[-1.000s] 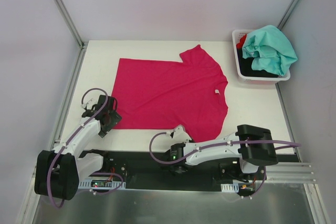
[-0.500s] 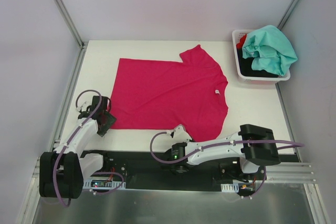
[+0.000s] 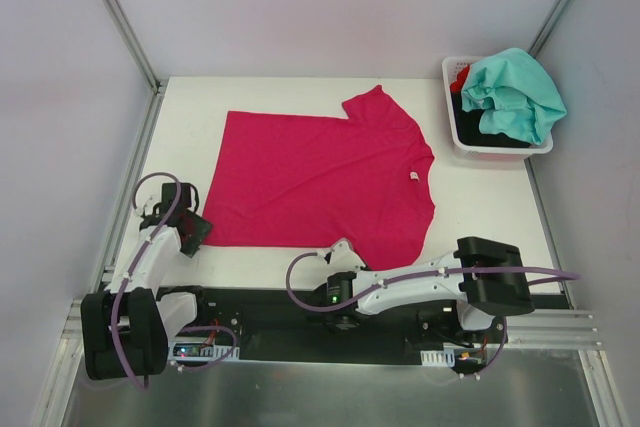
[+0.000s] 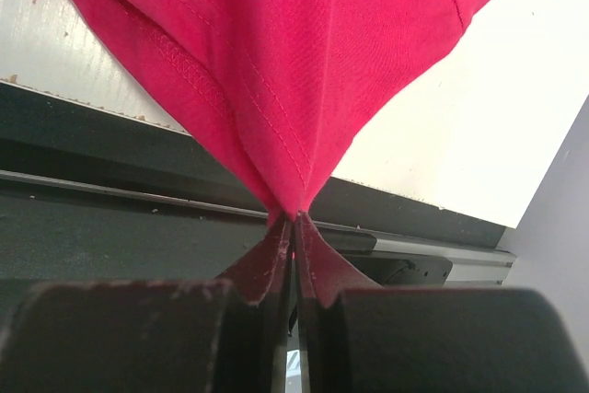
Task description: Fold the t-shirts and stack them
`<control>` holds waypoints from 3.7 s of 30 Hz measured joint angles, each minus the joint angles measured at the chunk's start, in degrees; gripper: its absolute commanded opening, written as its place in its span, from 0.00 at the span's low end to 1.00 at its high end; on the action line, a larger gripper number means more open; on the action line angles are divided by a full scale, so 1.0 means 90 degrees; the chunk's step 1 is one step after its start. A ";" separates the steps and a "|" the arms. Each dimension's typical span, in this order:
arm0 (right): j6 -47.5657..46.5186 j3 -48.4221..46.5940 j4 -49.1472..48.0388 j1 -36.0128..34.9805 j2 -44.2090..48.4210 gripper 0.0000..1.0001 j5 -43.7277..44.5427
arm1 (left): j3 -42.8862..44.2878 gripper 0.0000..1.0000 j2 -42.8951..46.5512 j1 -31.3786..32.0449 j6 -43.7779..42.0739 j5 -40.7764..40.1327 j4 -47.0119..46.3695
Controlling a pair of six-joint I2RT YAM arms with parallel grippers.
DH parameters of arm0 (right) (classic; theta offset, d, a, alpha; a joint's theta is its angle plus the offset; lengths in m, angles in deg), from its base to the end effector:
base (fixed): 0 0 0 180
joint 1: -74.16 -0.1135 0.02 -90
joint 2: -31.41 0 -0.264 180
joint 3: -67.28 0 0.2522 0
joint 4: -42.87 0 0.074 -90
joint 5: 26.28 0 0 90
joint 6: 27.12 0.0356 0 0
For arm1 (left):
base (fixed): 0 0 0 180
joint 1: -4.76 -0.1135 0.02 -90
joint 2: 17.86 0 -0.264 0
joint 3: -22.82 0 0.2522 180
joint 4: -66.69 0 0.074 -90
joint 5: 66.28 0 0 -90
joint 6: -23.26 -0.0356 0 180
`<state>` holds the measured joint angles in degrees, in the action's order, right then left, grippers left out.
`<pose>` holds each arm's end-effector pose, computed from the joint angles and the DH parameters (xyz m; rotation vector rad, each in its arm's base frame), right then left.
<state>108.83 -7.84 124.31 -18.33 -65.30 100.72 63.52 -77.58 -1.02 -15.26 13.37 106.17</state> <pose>0.0100 0.2629 0.1831 -1.0998 2.3101 -0.5765 0.1807 0.0247 0.1663 -1.2872 2.2212 -0.0669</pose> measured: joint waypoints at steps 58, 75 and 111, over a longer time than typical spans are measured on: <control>0.0464 0.0049 0.0753 0.1129 0.1515 0.04 0.0391 | 0.0141 0.00 0.0862 -0.0998 -0.0177 0.0981 0.0556; 0.0559 0.0452 0.0780 0.1683 0.2259 0.03 0.0590 | 0.0430 0.00 0.1180 -0.1246 -0.0323 0.1115 0.0981; -0.1515 -0.0823 0.0789 0.3844 0.1909 0.03 0.1474 | 0.1722 0.00 -0.0034 -0.1285 -0.0321 0.1506 0.0911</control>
<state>95.19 -15.25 131.42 16.27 -48.12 113.98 79.01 -77.89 -12.58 -18.14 26.92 114.37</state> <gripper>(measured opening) 0.038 0.012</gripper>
